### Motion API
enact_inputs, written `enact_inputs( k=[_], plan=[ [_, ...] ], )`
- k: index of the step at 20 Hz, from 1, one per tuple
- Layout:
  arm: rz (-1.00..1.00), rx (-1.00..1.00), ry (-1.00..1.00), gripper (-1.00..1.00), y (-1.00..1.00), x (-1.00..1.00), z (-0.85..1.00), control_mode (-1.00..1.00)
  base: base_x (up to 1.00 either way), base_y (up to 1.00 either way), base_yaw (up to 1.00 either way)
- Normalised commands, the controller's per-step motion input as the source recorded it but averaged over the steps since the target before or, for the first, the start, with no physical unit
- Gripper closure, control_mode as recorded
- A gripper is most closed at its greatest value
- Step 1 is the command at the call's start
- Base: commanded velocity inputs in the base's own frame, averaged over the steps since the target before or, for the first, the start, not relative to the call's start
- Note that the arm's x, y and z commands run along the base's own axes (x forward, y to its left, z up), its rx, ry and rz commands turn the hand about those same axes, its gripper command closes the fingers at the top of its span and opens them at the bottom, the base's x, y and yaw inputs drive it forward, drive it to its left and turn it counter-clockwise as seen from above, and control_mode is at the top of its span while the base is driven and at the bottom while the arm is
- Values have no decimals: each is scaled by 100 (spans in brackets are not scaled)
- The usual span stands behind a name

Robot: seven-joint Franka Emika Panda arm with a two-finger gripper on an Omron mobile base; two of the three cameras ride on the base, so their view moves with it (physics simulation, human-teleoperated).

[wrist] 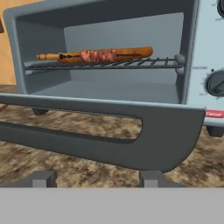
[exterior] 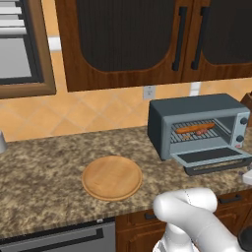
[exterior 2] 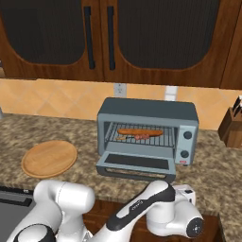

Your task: Pick up the kebab skewer and baguette bread, and place them inside the toaster oven. Close the toaster oven door and start by setting the timer.

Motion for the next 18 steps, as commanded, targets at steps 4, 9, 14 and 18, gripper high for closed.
enact_inputs(
  k=[4, 9, 14, 18],
  plan=[
    [0, 0, 0, -100, 42, 23, 0, -100, 0, 0, 0],
    [0, 0, 0, -100, 43, 29, 0, -100, 0, 0, 0],
    [0, -1, -1, -100, 50, 46, 1, -100, 0, 0, 0],
    [0, 0, -8, -100, 45, 42, 28, -100, 0, 0, 0]
  ],
)
